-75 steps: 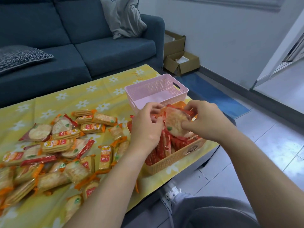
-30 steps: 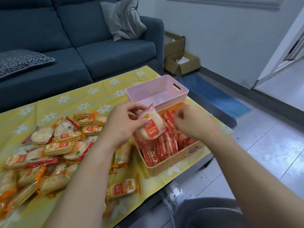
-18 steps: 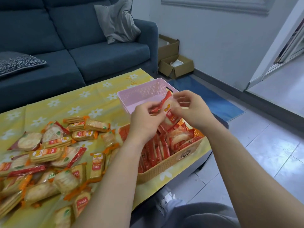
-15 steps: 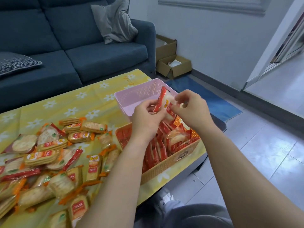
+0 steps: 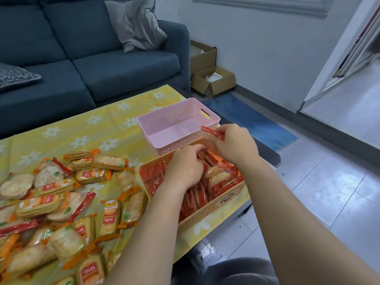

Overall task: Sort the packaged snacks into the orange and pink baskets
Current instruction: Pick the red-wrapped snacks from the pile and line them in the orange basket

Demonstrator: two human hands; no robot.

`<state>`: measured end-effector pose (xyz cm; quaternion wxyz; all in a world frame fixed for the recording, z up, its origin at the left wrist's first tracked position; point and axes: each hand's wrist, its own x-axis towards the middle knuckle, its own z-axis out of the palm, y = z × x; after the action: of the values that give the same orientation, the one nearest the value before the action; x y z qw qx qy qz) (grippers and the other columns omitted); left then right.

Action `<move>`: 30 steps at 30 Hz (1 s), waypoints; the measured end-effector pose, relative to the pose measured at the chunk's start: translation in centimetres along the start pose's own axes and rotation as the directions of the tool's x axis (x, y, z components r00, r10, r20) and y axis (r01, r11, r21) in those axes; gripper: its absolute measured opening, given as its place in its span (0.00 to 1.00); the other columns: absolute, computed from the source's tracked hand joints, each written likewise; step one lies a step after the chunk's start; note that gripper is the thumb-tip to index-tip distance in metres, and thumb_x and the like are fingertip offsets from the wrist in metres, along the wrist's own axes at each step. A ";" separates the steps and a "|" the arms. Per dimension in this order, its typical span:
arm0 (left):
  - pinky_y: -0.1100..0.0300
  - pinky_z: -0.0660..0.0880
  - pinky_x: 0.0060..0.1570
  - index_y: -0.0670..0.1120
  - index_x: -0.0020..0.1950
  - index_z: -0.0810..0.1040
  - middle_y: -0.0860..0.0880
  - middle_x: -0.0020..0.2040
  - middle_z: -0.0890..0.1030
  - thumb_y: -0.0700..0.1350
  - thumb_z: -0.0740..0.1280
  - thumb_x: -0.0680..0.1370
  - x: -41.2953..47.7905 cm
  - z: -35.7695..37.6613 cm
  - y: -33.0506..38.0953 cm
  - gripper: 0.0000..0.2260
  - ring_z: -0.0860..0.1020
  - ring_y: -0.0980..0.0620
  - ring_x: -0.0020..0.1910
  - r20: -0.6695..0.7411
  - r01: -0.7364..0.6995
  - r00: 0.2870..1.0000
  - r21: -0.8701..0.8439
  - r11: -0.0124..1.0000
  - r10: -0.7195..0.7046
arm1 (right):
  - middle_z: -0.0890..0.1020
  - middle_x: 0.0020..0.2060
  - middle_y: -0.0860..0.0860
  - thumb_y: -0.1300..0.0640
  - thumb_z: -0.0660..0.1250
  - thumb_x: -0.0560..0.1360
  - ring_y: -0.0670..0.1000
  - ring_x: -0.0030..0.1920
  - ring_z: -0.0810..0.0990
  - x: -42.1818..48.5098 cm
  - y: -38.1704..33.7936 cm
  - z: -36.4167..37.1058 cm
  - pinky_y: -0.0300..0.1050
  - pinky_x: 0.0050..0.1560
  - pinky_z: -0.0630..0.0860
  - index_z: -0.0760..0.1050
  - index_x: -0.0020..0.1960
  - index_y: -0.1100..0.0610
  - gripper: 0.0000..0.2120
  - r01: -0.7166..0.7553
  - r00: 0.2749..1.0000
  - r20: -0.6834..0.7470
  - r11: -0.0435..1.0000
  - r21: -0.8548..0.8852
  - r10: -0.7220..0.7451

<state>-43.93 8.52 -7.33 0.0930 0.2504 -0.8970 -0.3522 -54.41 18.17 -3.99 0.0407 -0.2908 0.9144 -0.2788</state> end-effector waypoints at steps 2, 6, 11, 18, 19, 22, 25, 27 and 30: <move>0.47 0.71 0.67 0.58 0.71 0.74 0.48 0.68 0.78 0.38 0.60 0.78 -0.4 0.1 0.3 0.24 0.73 0.45 0.69 0.067 -0.020 0.998 0.097 0.995 0.014 | 0.83 0.48 0.52 0.48 0.68 0.78 0.56 0.47 0.82 -0.1 0.3 0.1 0.55 0.49 0.82 0.77 0.60 0.51 0.13 -0.014 1.000 -0.020 0.999 -0.033 0.013; 0.46 0.69 0.69 0.59 0.72 0.72 0.52 0.67 0.79 0.37 0.59 0.78 -0.5 0.1 0.5 0.26 0.74 0.48 0.68 0.102 -0.005 0.995 0.071 0.997 -0.002 | 0.81 0.43 0.52 0.52 0.68 0.78 0.58 0.42 0.79 -0.2 0.6 1.1 0.47 0.39 0.74 0.78 0.49 0.52 0.04 0.028 0.995 -0.092 0.977 -0.213 -0.049; 0.54 0.77 0.57 0.56 0.57 0.82 0.56 0.55 0.82 0.38 0.64 0.76 -0.6 -1.2 0.9 0.16 0.80 0.52 0.54 -0.042 -0.043 0.998 -0.050 0.998 0.041 | 0.76 0.35 0.48 0.56 0.63 0.79 0.55 0.38 0.77 -0.3 0.2 1.2 0.47 0.39 0.74 0.81 0.51 0.51 0.08 0.069 0.997 0.071 0.864 -0.499 -0.038; 0.51 0.78 0.49 0.56 0.52 0.83 0.55 0.52 0.81 0.49 0.68 0.78 -3.0 0.1 1.8 0.05 0.79 0.49 0.53 0.036 -0.120 0.993 0.304 0.945 0.114 | 0.84 0.48 0.45 0.56 0.59 0.75 0.51 0.44 0.83 -0.5 1.8 -0.9 0.53 0.43 0.84 0.83 0.54 0.44 0.17 0.088 0.995 0.081 0.948 -0.307 -0.066; 0.50 0.78 0.50 0.55 0.53 0.83 0.54 0.54 0.81 0.48 0.67 0.79 -3.0 0.3 1.7 0.07 0.78 0.48 0.55 0.024 -0.135 0.991 0.325 0.936 0.135 | 0.85 0.49 0.44 0.57 0.59 0.75 0.49 0.45 0.83 -0.7 2.2 -1.4 0.52 0.44 0.84 0.83 0.54 0.43 0.17 0.106 0.992 0.090 0.960 -0.258 -0.086; 0.50 0.77 0.51 0.54 0.60 0.81 0.52 0.55 0.80 0.46 0.64 0.81 -2.9 0.4 1.4 0.10 0.77 0.46 0.57 -0.003 -0.140 0.989 0.348 0.927 0.151 | 0.84 0.54 0.43 0.64 0.63 0.75 0.48 0.52 0.82 -2.0 2.8 -2.4 0.51 0.51 0.84 0.82 0.60 0.43 0.21 0.194 0.944 0.305 0.957 -0.217 -0.122; 0.51 0.75 0.50 0.56 0.62 0.79 0.52 0.55 0.78 0.53 0.69 0.79 -2.7 0.7 1.0 0.12 0.76 0.47 0.58 0.015 -0.128 0.991 0.379 0.917 0.132 | 0.82 0.56 0.46 0.65 0.66 0.75 0.51 0.53 0.81 -2.7 3.1 -1.7 0.49 0.53 0.83 0.80 0.64 0.46 0.22 0.236 0.914 0.390 0.927 -0.291 -0.111; 0.53 0.73 0.46 0.56 0.59 0.79 0.52 0.53 0.77 0.53 0.71 0.77 -2.6 1.0 0.8 0.11 0.75 0.47 0.57 0.002 -0.111 0.993 0.410 0.905 0.121 | 0.81 0.53 0.48 0.66 0.67 0.74 0.52 0.49 0.81 -2.5 3.0 -1.0 0.48 0.47 0.83 0.80 0.61 0.47 0.20 0.228 0.941 0.314 0.921 -0.315 -0.126; 0.54 0.71 0.45 0.56 0.54 0.80 0.52 0.51 0.75 0.54 0.72 0.76 -2.5 1.3 0.6 0.08 0.73 0.47 0.56 -0.054 -0.084 0.992 0.424 0.902 0.117 | 0.79 0.48 0.48 0.64 0.68 0.73 0.52 0.46 0.80 -2.2 2.7 -0.6 0.48 0.43 0.82 0.82 0.55 0.48 0.15 0.233 0.949 0.292 0.890 -0.392 -0.119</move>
<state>-42.44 10.98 -7.86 0.0898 0.2315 -0.9592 -0.1352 -54.15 21.51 -5.09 0.0707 -0.4090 0.9091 -0.0364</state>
